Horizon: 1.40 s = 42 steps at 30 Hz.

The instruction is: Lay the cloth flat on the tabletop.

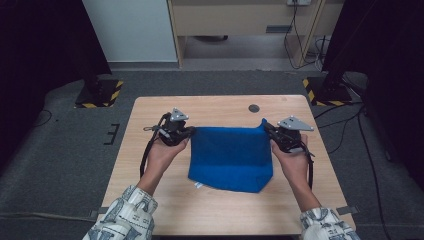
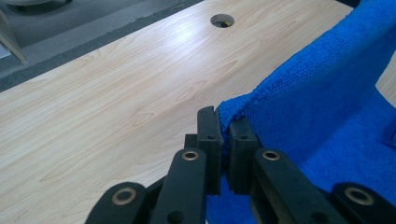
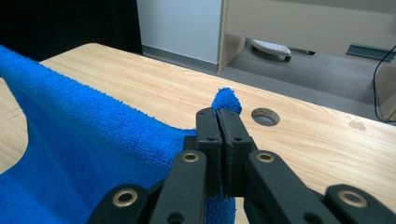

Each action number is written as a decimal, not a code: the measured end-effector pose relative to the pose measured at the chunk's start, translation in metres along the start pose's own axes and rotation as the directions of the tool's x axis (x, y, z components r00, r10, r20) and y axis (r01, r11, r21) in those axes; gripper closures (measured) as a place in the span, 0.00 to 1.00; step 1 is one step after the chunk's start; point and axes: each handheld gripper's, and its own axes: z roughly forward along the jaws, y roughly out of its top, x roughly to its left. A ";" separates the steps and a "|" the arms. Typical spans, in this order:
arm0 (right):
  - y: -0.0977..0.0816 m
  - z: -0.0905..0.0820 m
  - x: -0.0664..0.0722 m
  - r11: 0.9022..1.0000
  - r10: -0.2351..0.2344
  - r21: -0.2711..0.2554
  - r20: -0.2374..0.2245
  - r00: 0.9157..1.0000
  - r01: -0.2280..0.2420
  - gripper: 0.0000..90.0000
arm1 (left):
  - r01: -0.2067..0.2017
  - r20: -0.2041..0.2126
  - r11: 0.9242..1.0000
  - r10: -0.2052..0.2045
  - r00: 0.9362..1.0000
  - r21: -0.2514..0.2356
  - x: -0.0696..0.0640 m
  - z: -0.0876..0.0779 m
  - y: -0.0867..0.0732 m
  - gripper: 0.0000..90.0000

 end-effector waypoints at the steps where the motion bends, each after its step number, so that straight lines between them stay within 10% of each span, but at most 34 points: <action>1: 0.000 0.000 0.000 1.000 0.000 0.000 0.000 1.000 0.000 0.98 | -0.003 -0.002 1.000 0.003 1.000 0.003 0.001 0.000 0.000 0.95; 16: 0.003 0.025 0.002 0.999 -0.006 0.036 -0.019 1.000 0.007 0.98 | 0.035 -0.025 0.999 -0.035 0.999 0.017 0.019 0.009 -0.003 0.95; 42: -0.013 0.070 -0.022 0.989 0.088 0.116 0.011 0.996 -0.089 0.98 | 0.095 -0.051 0.995 -0.093 0.994 0.032 0.038 0.072 -0.016 0.95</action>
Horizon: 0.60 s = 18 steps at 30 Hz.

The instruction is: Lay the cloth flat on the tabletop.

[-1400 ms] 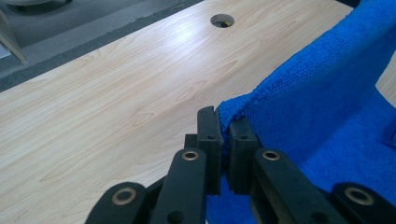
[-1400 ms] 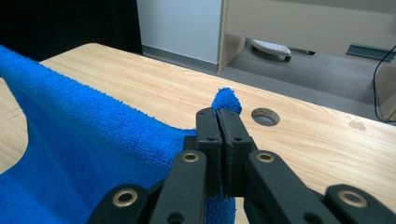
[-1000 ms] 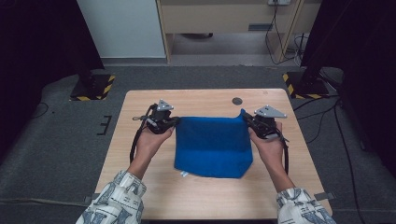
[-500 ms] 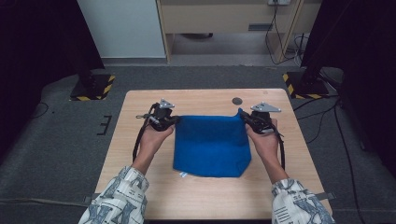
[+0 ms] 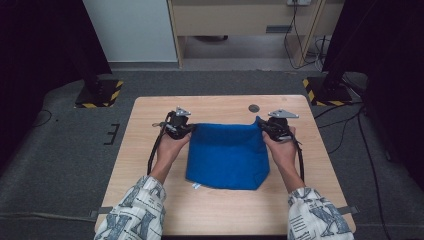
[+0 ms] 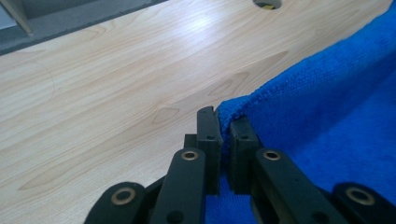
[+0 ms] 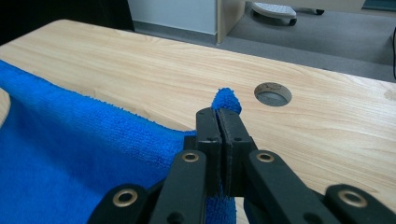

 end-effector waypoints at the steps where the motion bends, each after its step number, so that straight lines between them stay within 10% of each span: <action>1: 0.000 0.000 0.000 1.000 0.000 0.000 0.000 1.000 0.000 0.98 | 0.004 -0.003 1.000 -0.004 1.000 0.003 0.001 0.002 -0.001 0.95; 8: 0.000 0.014 -0.004 1.000 0.002 0.009 0.019 1.000 -0.003 0.95 | 0.020 -0.048 0.999 -0.022 0.999 -0.045 0.008 0.016 -0.002 0.91; 9: -0.001 0.022 -0.006 1.000 -0.008 -0.003 0.082 0.997 0.008 0.72 | 0.027 -0.088 0.997 -0.033 0.996 -0.068 0.010 0.023 -0.003 0.70; 12: -0.004 0.028 -0.009 0.999 0.028 0.015 0.131 0.991 -0.030 0.49 | 0.048 -0.104 0.996 -0.055 0.993 -0.075 0.014 0.026 -0.004 0.52; 18: -0.010 0.019 -0.007 0.999 0.018 0.029 0.119 0.993 -0.021 0.43 | -0.013 -0.103 0.999 0.008 0.995 -0.044 0.009 0.018 -0.003 0.44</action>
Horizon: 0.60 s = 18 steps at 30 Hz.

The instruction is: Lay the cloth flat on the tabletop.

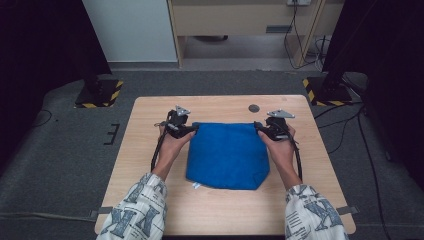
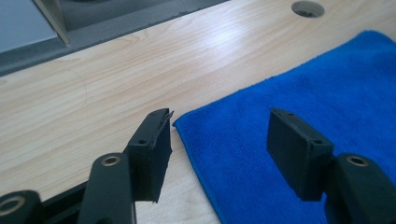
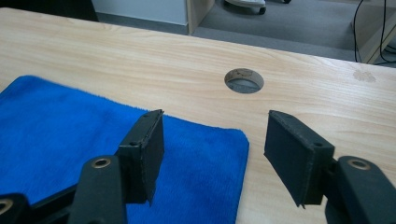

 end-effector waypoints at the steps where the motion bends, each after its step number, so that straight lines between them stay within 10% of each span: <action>1: 0.000 0.000 0.000 1.000 0.000 0.000 0.000 1.000 0.000 0.43 | -0.006 0.009 1.000 0.006 1.000 0.005 -0.001 -0.002 0.001 0.44; 8: -0.011 -0.022 0.008 0.999 -0.006 0.034 -0.086 0.996 0.009 0.52 | -0.031 0.042 0.999 0.031 0.999 -0.018 -0.014 -0.031 -0.005 0.47; 18: -0.038 -0.066 0.028 0.998 -0.040 0.042 -0.172 0.984 0.048 0.77 | -0.028 0.085 0.999 0.031 0.996 -0.035 -0.027 -0.076 -0.056 0.50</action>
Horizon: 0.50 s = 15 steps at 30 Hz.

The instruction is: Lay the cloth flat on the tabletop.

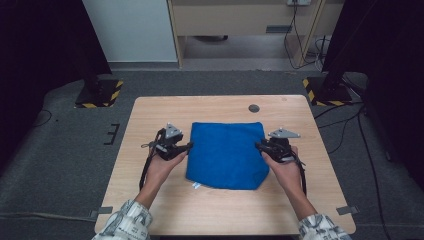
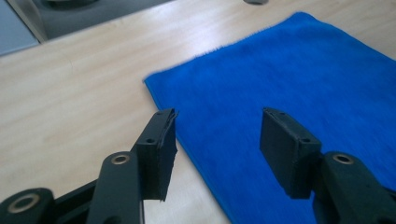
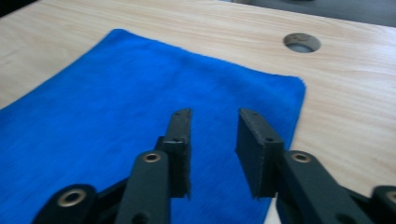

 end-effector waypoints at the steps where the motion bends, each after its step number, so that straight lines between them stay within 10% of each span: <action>1: -0.006 -0.005 0.005 1.000 -0.015 0.014 -0.013 1.000 0.015 0.79 | -0.001 0.002 1.000 0.001 1.000 0.002 -0.001 -0.002 -0.005 0.50; 11: -0.035 -0.025 0.024 0.997 -0.044 0.060 -0.049 0.998 0.047 0.84 | 0.010 0.052 0.999 -0.013 0.999 0.046 -0.007 -0.029 -0.055 0.50; 15: -0.044 -0.023 0.033 0.993 -0.067 0.094 -0.061 0.996 0.073 0.73 | -0.052 0.045 0.994 0.047 0.998 0.100 -0.014 -0.030 -0.066 0.50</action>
